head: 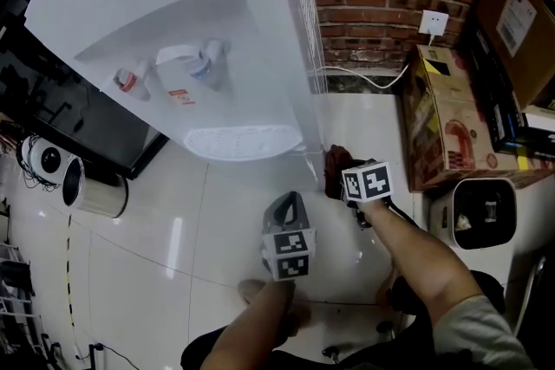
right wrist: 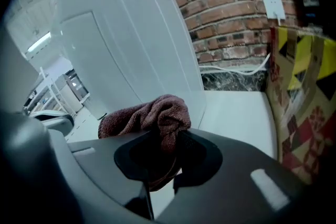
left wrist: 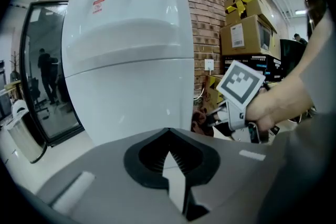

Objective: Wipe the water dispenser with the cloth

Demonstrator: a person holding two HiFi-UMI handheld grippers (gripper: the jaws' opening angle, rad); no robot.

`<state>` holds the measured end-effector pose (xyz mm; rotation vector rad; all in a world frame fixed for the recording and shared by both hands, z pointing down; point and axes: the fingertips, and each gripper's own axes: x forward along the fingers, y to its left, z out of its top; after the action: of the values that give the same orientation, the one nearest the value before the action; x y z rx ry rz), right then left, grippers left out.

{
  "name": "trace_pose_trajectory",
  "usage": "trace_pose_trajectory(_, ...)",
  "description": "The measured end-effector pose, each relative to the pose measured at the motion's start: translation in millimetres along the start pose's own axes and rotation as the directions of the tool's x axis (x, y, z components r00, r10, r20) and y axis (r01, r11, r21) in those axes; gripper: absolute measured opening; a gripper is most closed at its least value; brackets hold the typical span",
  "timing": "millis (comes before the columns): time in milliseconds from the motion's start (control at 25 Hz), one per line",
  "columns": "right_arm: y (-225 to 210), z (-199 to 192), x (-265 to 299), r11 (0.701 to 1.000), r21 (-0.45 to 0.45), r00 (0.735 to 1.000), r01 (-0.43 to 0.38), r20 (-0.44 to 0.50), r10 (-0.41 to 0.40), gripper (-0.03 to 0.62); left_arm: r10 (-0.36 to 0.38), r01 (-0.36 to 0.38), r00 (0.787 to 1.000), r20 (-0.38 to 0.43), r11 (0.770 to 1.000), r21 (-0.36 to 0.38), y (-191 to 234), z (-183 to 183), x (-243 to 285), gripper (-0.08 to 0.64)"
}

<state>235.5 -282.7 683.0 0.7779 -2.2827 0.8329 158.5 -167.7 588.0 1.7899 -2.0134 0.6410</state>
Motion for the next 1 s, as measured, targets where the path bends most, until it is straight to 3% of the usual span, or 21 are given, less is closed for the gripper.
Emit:
trace_pose_trajectory(120,-12.9,-23.5,24.3,0.999,0.052,0.999,0.009,-0.032,-0.007,0.086,-0.009,0.009,1.0,-0.017,1.0,-0.015,-4.9,-6.4,1.9,0.0)
trace_pose_trajectory(400,-35.0,-59.6,60.1,0.996,0.074,0.99,0.047,-0.133,-0.036,0.086,-0.029,0.024,0.996,-0.083,0.998,-0.054,-15.3,-28.6,7.5,0.0)
trace_pose_trajectory(680,-42.1,-92.4,77.2,0.998,0.041,0.972,0.054,-0.233,-0.043,0.087,-0.041,0.034,0.996,-0.075,0.996,-0.086,-22.7,-24.6,7.9,0.0)
trace_pose_trajectory(1000,-43.3,-92.1,67.0,0.999,0.024,0.965,0.022,-0.26,-0.015,0.089,-0.035,0.032,0.999,-0.039,0.995,-0.093,-27.3,-3.2,6.3,0.0)
